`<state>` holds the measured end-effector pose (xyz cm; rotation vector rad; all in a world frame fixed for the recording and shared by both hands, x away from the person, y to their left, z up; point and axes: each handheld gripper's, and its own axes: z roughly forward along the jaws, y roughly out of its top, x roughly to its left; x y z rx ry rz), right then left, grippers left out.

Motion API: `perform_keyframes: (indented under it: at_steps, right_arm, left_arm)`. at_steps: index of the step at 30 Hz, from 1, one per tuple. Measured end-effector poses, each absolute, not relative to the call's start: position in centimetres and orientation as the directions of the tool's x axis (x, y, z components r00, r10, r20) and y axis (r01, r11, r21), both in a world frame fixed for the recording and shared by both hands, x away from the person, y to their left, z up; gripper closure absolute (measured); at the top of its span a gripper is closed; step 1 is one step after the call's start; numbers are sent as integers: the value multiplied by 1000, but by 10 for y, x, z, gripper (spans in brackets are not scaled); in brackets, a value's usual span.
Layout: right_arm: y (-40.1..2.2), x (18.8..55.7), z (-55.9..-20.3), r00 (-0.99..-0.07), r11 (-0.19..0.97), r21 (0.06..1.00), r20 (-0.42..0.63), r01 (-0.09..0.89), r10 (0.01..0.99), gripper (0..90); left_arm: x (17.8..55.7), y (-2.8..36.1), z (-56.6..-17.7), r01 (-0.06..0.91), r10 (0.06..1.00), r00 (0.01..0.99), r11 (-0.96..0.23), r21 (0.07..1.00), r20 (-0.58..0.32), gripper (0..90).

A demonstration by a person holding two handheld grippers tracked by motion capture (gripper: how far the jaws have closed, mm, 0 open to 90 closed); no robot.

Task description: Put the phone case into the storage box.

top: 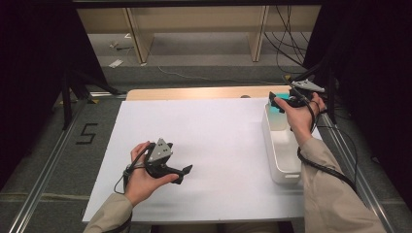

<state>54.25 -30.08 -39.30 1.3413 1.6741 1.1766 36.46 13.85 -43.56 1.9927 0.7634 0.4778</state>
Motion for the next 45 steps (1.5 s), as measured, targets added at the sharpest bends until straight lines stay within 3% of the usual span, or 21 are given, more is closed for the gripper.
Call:
perform_keyframes:
  at_steps: [17, 45]
  right_arm:
    - [-291, 518, -383, -306, 98, 942, 5, 321, 952, 77]
    - [-261, 459, -380, -551, 178, 929, 34, 326, 834, 144]
  left_arm:
    - [364, 138, -434, 318, 680, 733, -382, 867, 31, 0]
    - [364, 137, -433, 316, 680, 732, -378, 870, 29, 0]
